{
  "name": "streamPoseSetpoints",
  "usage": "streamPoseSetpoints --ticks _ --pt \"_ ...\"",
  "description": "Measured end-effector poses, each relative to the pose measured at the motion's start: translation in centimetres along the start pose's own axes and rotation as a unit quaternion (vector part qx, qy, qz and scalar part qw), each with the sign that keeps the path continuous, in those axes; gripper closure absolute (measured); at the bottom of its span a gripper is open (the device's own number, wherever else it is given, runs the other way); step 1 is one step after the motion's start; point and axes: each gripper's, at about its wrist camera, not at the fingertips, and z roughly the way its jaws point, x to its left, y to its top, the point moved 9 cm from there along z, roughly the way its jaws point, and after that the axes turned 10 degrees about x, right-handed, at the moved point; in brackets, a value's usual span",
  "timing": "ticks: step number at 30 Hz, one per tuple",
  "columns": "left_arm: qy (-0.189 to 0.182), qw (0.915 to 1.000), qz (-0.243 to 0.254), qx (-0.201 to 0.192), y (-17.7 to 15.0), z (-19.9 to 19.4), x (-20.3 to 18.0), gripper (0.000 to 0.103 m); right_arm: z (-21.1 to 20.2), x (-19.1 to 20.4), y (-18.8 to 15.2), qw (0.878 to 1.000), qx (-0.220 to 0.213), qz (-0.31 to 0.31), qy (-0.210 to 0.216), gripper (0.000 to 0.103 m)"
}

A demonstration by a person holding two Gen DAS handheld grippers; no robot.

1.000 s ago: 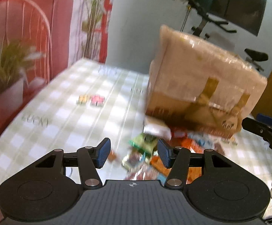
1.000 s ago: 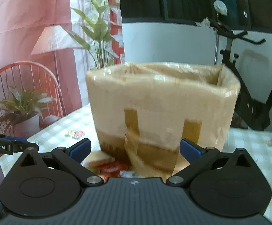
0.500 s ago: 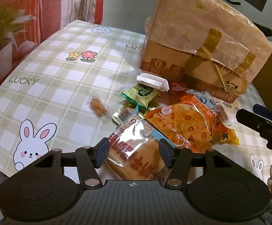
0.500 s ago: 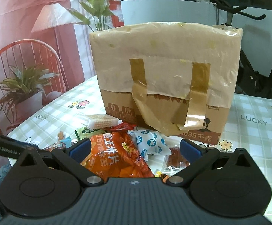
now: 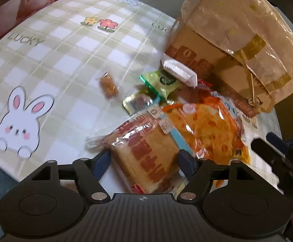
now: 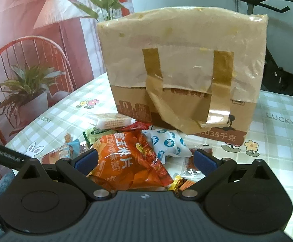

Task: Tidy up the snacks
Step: 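Lower both tools back to the snack pile in front of the paper bag, then close the left tool on the bread packet while the right tool grasps the orange chip bag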

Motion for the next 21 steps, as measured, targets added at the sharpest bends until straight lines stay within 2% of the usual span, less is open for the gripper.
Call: streamPoseSetpoints --ticks 6,10,21 --pt "-0.001 0.9996 0.022 -0.019 3.0 1.1 -1.0 0.025 0.0 -0.5 -0.1 1.0 -0.001 0.014 -0.008 0.0" --pt "0.012 0.999 0.032 -0.029 4.5 1.9 -1.6 0.022 0.0 -0.8 -0.3 1.0 0.003 0.021 -0.011 0.0" --pt "0.034 0.996 0.072 -0.041 2.7 2.6 -2.2 0.016 1.1 -0.4 -0.6 0.999 0.024 0.026 -0.005 0.0"
